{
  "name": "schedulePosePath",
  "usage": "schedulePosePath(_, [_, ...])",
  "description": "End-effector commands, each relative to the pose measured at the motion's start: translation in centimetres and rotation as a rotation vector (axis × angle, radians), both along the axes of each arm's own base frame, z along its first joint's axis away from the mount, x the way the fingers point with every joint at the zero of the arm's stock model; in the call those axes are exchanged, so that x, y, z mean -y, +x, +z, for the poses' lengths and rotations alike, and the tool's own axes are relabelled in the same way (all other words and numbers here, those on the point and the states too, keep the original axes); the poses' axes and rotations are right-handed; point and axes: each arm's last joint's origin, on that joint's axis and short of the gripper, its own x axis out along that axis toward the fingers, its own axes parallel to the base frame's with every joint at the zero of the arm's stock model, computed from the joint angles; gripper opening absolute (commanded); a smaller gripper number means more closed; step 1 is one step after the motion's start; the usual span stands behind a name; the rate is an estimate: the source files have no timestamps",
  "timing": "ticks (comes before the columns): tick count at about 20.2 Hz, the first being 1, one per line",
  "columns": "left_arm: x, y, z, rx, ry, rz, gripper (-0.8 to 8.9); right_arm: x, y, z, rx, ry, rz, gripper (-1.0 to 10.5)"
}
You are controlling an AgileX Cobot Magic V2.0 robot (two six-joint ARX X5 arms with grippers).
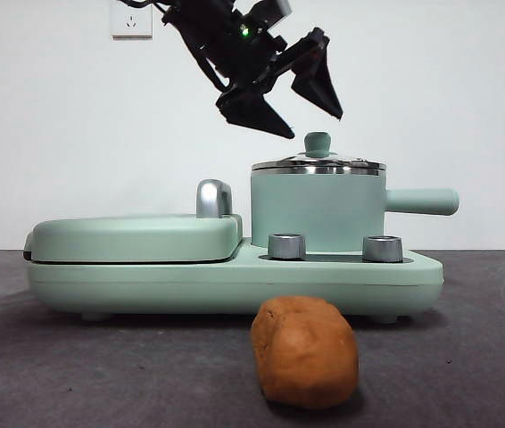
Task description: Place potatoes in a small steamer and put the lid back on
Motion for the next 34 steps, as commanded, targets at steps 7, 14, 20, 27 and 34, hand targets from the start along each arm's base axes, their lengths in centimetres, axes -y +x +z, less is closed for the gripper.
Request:
schedulePosePath(7, [1.2, 0.5, -1.2, 0.012, 0.034, -0.01, 3.95, 0.0, 0.0, 0.4, 0.019, -0.01, 0.01, 4.7])
schedulePosePath(14, [2.5, -0.1, -1.6, 0.025, 0.049, -0.049, 2.93, 0.0, 0.0, 0.4, 0.018, -0.01, 0.01, 4.7])
schedulePosePath(20, [2.5, 0.1, -2.4, 0.013, 0.089, -0.014, 1.24, 0.0, -0.1, 0.4, 0.012, -0.009, 0.01, 4.7])
schedulePosePath(27, [2.5, 0.1, -0.8, 0.053, 0.056, -0.01, 0.5, 0.0, -0.1, 0.4, 0.013, -0.01, 0.01, 4.7])
schedulePosePath(34, [1.1, -0.7, 5.6, 0.059, 0.018, 0.02, 0.51, -0.4, 1.0, -0.5, -0.111, -0.006, 0.058, 4.5])
